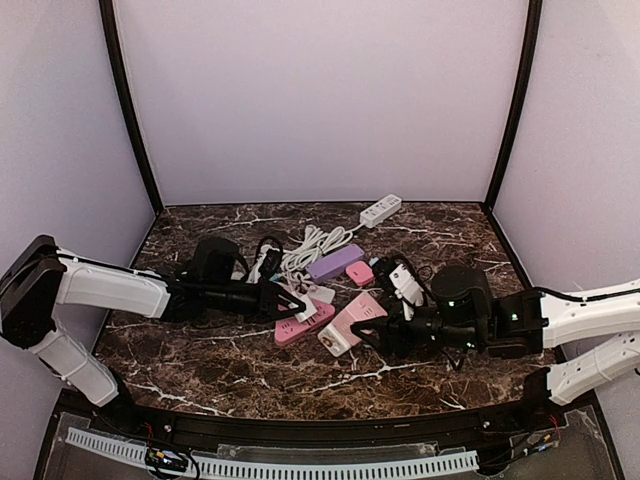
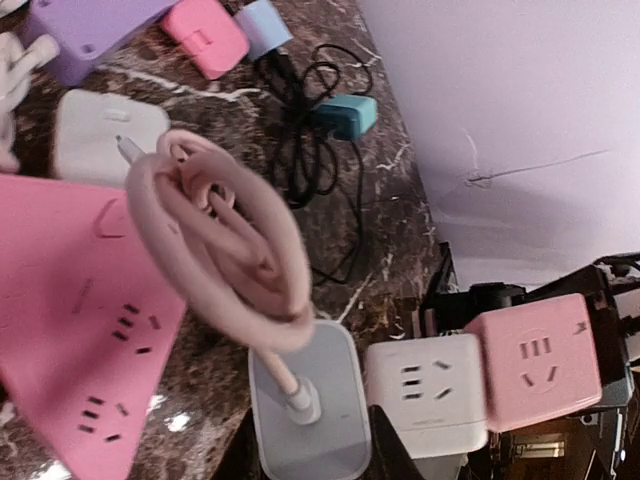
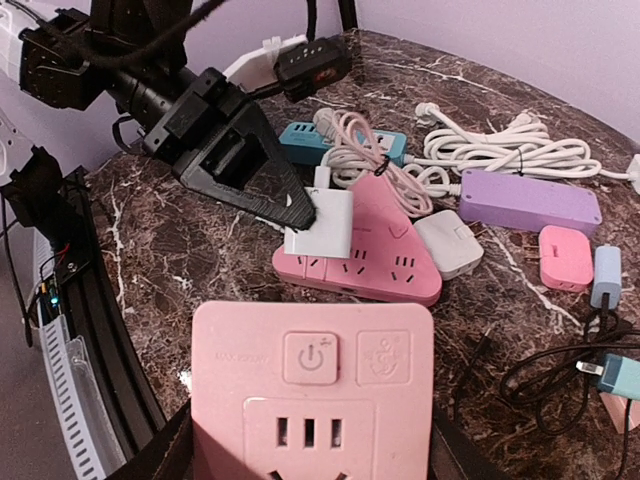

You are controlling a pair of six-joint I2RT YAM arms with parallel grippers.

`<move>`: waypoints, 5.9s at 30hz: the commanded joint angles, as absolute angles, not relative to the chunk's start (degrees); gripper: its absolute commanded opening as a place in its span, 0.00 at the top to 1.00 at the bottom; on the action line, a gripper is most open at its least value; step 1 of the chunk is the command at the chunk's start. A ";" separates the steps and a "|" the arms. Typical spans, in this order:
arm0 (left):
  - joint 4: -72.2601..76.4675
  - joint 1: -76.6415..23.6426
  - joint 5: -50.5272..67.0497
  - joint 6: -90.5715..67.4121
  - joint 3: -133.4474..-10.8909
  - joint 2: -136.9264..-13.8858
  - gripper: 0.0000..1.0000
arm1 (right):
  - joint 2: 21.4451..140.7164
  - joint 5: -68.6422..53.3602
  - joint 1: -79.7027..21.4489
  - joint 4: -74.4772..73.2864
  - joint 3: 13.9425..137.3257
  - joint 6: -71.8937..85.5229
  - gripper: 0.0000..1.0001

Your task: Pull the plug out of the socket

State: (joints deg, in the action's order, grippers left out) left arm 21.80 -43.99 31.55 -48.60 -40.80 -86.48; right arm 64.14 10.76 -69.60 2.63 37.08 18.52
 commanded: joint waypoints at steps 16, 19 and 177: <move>7.93 -40.35 22.85 -40.64 -40.08 -78.97 0.99 | 59.71 16.91 -65.75 2.99 39.35 24.27 1.00; 4.40 -37.33 20.19 -40.63 -37.80 -75.14 0.99 | 59.96 15.29 -64.56 2.99 39.20 25.47 1.00; -3.73 -67.94 -0.14 -3.03 -51.69 -84.75 0.99 | 70.31 8.11 -63.41 -11.23 54.10 42.54 1.00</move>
